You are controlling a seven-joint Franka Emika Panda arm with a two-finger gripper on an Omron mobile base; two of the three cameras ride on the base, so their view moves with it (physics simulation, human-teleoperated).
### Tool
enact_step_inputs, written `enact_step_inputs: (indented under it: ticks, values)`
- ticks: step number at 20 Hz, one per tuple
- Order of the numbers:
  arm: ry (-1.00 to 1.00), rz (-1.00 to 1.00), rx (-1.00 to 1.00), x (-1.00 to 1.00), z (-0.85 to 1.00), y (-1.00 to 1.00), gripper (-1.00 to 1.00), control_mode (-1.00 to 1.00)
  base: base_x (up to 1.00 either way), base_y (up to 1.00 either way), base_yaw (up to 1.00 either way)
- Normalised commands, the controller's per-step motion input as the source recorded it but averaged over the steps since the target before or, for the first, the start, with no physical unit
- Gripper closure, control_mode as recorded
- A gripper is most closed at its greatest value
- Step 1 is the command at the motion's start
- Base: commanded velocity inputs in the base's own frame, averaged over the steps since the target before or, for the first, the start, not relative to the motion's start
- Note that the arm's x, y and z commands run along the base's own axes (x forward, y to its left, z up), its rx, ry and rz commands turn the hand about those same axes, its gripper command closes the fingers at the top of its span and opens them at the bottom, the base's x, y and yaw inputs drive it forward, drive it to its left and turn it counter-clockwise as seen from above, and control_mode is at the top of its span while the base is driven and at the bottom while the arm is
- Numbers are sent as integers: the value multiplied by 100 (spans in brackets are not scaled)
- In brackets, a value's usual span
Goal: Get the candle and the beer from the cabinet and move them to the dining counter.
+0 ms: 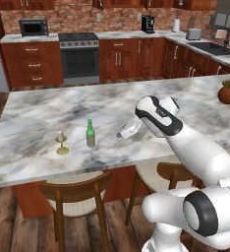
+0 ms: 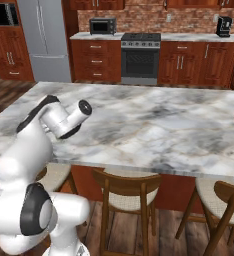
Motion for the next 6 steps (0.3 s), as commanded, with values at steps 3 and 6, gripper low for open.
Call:
enact_step_inputs:
  ticks: [3, 6]
  values:
    - [5, -22, 4, -46, 27, -16, -100, -100, 0, 0, 0]
    - [7, -23, 5, -43, 28, -15, -100, -100, 0, 0, 0]
